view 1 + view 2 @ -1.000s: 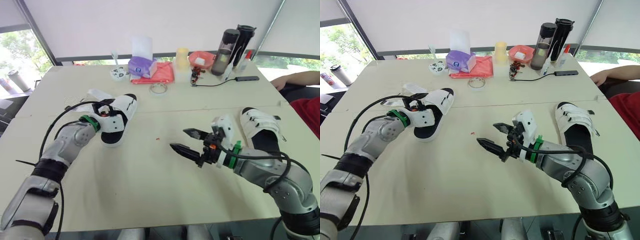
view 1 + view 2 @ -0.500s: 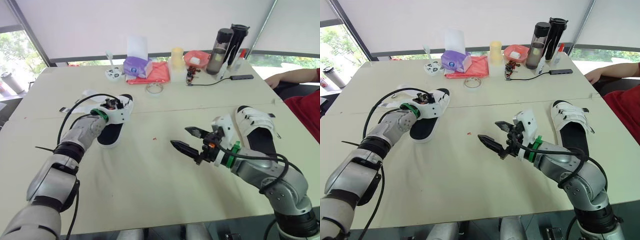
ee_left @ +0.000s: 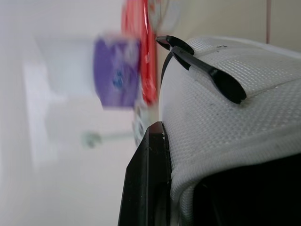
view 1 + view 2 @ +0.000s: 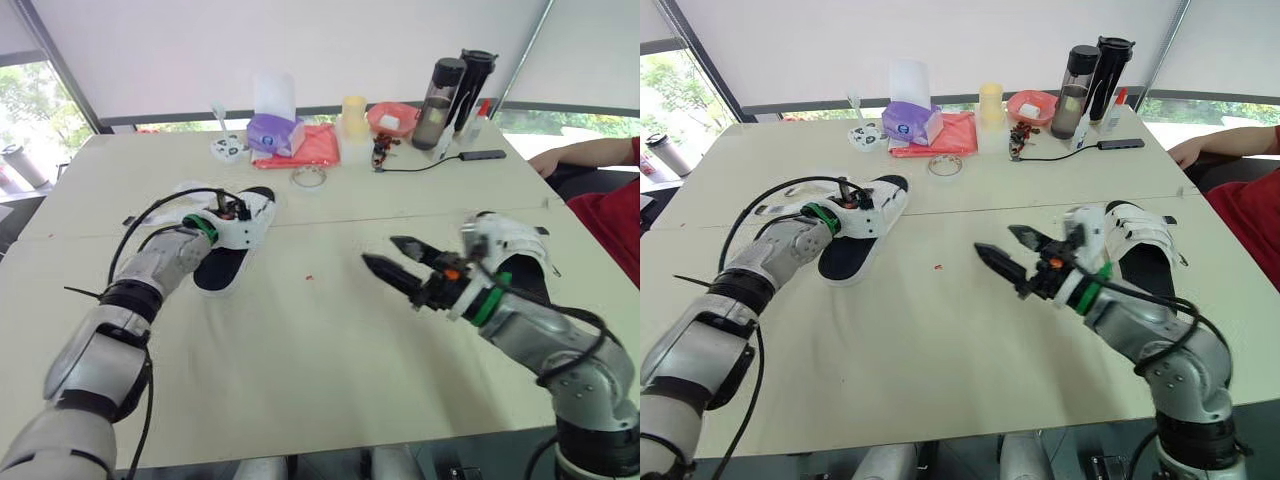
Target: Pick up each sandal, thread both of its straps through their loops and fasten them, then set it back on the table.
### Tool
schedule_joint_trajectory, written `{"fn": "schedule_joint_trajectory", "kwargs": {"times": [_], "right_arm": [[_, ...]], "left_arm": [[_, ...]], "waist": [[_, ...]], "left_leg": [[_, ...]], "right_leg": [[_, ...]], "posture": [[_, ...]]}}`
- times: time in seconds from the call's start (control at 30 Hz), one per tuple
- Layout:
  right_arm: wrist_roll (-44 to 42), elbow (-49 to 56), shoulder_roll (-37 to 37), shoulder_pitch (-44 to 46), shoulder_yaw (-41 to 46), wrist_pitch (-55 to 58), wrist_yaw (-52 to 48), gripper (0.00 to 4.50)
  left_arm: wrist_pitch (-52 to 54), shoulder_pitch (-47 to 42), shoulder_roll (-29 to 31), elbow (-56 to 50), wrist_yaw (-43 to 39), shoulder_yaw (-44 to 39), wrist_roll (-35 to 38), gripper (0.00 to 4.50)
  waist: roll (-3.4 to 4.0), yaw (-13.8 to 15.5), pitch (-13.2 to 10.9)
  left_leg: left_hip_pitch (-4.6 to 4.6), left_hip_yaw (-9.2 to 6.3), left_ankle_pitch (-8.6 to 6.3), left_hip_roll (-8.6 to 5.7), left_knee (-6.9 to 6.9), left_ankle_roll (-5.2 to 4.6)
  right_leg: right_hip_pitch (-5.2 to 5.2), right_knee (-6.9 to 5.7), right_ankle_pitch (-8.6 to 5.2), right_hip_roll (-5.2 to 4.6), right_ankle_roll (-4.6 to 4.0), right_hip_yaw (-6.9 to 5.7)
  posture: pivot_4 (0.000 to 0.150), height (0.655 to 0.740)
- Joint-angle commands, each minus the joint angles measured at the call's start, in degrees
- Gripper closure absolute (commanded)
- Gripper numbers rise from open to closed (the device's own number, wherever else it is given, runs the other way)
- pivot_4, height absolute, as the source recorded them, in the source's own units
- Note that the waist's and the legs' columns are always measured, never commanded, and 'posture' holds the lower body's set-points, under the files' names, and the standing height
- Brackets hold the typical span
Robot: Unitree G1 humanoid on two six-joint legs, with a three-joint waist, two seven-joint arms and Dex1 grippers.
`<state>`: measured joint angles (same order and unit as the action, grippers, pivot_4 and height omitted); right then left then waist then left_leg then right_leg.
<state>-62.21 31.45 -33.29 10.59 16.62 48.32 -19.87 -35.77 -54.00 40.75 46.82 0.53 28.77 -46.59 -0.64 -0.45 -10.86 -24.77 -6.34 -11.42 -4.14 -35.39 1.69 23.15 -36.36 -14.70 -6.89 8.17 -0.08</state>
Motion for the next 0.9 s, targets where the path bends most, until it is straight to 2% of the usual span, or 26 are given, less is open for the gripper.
{"fn": "schedule_joint_trajectory", "kwargs": {"times": [0.03, 0.23, 0.4, 0.57, 0.67, 0.9], "right_arm": [[-1.37, -0.96, -3.01, -0.62, 2.74, 0.12, -3.32, 0.0], [0.69, -3.35, -6.23, -2.12, 2.41, -0.47, -7.43, 0.0], [1.78, -2.87, -7.23, -3.54, 1.97, -0.17, -9.05, 0.0], [1.09, -2.34, -7.64, -4.45, 2.58, 0.42, -9.48, 0.0], [1.23, -2.23, -8.81, -5.43, 2.45, 1.14, -10.58, 0.0], [3.32, -1.88, -13.02, -7.33, 1.71, 1.6, -14.87, 0.0]], "left_arm": [[-12.3, -3.43, 2.33, -3.19, 6.53, 2.62, -4.38, 4.48], [-26.9, -7.15, 3.46, -5.3, 21.27, 7.65, -15.22, 4.48], [-31.1, -7.95, 2.86, -8.38, 34.83, 12.14, -25.03, 4.48], [-33.32, -8.24, 2.64, -8.88, 43.15, 15.86, -30.25, 4.48], [-34.29, -7.93, 2.12, -9.97, 45.55, 18.29, -32.69, 4.48], [-36.16, -7.04, -0.04, -10.44, 45.46, 19.77, -31.74, 4.48]], "waist": [[0.0, 0.01, 0.0], [0.0, -0.15, 0.0], [-0.01, -0.11, 0.0], [-0.01, -0.15, 0.0], [-0.01, -0.12, 0.0], [-0.02, -0.03, 0.01]], "left_leg": [[0.0, 0.02, 0.0, 0.0, 0.0, 0.0], [0.01, 0.06, 0.0, 0.01, -0.02, 0.0], [0.01, 0.1, 0.0, 0.0, -0.05, 0.0], [0.0, 0.1, 0.0, 0.0, -0.19, -0.01], [0.0, 0.11, 0.0, 0.0, -0.32, -0.01], [0.01, 0.11, 0.0, 0.0, -0.65, -0.01]], "right_leg": [[0.0, 0.0, 0.0, 0.0, 0.0, 0.01], [0.02, -0.07, 0.0, 0.0, 0.0, 0.01], [0.0, -0.08, 0.0, 0.0, 0.01, 0.01], [0.0, -0.24, 0.0, 0.0, 0.03, 0.01], [-0.01, -0.33, -0.01, 0.0, 0.04, 0.01], [-0.06, -0.63, -0.03, 0.0, 0.07, 0.01]], "posture": [[0.15, 0.74], [0.15, 0.74], [0.15, 0.74], [0.15, 0.74], [0.15, 0.74], [0.15, 0.74]]}}
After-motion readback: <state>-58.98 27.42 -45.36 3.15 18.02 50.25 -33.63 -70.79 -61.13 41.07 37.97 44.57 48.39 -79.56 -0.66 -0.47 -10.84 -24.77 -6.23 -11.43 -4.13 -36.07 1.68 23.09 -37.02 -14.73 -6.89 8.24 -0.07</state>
